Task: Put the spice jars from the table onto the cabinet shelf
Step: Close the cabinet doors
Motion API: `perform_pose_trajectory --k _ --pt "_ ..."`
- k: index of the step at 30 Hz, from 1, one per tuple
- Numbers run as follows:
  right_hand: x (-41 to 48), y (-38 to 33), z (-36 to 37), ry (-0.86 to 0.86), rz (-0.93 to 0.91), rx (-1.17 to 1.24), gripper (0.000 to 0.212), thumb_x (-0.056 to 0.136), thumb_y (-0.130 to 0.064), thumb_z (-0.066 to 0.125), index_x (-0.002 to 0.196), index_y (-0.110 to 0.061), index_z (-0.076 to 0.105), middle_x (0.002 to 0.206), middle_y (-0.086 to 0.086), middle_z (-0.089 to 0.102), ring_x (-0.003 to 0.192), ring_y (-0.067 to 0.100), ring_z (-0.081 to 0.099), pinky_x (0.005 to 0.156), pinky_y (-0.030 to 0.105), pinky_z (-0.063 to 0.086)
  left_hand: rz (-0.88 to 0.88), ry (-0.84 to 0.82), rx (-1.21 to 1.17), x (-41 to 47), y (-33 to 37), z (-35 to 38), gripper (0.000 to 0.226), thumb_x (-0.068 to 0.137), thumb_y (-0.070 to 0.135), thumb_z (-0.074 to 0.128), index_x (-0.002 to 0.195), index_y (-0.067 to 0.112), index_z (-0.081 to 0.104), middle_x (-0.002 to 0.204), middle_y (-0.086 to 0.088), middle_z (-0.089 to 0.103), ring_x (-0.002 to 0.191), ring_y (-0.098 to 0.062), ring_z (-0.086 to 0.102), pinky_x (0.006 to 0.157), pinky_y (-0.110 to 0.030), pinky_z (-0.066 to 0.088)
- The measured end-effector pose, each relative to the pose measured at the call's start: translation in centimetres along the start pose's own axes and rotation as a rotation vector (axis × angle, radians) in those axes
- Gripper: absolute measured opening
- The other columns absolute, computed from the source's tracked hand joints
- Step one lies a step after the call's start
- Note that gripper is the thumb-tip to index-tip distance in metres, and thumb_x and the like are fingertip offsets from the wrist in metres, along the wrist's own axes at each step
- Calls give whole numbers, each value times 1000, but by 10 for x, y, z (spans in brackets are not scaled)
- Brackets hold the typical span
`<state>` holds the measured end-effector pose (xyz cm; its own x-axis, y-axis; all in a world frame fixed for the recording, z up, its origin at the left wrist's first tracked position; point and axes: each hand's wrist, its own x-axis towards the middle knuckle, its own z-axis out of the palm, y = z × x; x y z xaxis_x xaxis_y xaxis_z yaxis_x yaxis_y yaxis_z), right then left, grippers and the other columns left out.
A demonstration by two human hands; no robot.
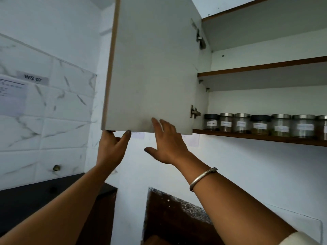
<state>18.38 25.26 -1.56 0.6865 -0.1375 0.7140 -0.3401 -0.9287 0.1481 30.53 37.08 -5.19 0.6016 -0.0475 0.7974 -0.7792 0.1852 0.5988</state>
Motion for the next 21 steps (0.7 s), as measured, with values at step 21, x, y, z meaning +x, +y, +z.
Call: perform_pose_trajectory --k 21 --pt "-4 -57 9 717 -37 166 67 90 -29 53 142 -22 11 152 18 25 141 29 26 111 45 31 673 -225 -463 -6 24 25 78 83 34 54 146 12 14 153 12 16 136 7 25 102 -4 30"
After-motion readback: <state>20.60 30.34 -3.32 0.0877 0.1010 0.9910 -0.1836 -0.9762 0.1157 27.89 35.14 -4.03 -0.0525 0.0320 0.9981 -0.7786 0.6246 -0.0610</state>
